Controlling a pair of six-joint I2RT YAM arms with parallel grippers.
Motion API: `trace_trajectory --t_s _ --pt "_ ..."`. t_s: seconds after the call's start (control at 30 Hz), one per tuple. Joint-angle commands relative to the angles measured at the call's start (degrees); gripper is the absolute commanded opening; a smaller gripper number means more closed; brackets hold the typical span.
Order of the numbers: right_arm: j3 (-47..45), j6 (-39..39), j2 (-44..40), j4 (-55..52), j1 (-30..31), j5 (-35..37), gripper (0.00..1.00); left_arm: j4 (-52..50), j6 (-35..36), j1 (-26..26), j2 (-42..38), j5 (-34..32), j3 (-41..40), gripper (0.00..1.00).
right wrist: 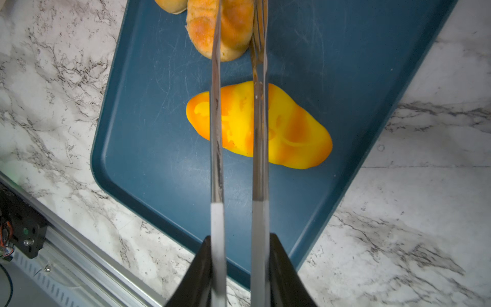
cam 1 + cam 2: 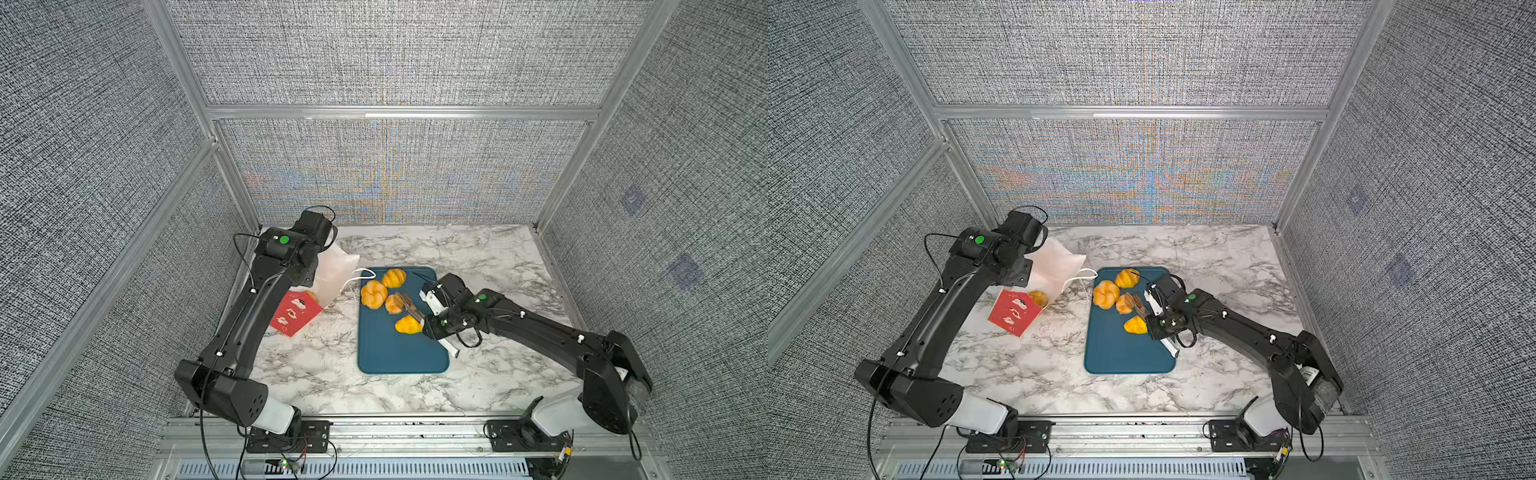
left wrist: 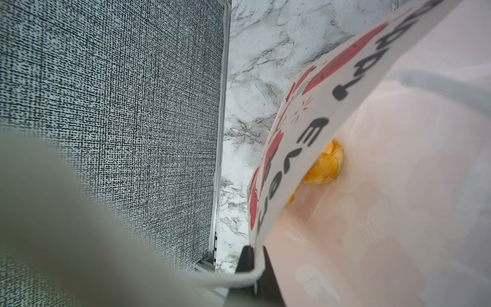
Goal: Pack bread into a paper bag
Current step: Pick up the fake bread from the plate.
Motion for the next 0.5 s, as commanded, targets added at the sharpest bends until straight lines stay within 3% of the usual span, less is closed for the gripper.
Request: trace_trajectory --t_s 0.0,0.4,0.47 --pt "0.0 -0.2 -0.4 0.6 0.1 0.2 0.28 0.4 -0.1 0.0 -0.4 0.0 0.1 0.02" --pt "0.2 -0.2 -0.4 0.6 0.1 0.6 0.22 0.5 -0.2 0.0 -0.3 0.1 0.2 0.02" --pt "0.3 -0.2 -0.4 0.5 0.0 0.7 0.14 0.6 -0.1 0.0 -0.3 0.1 0.2 0.02"
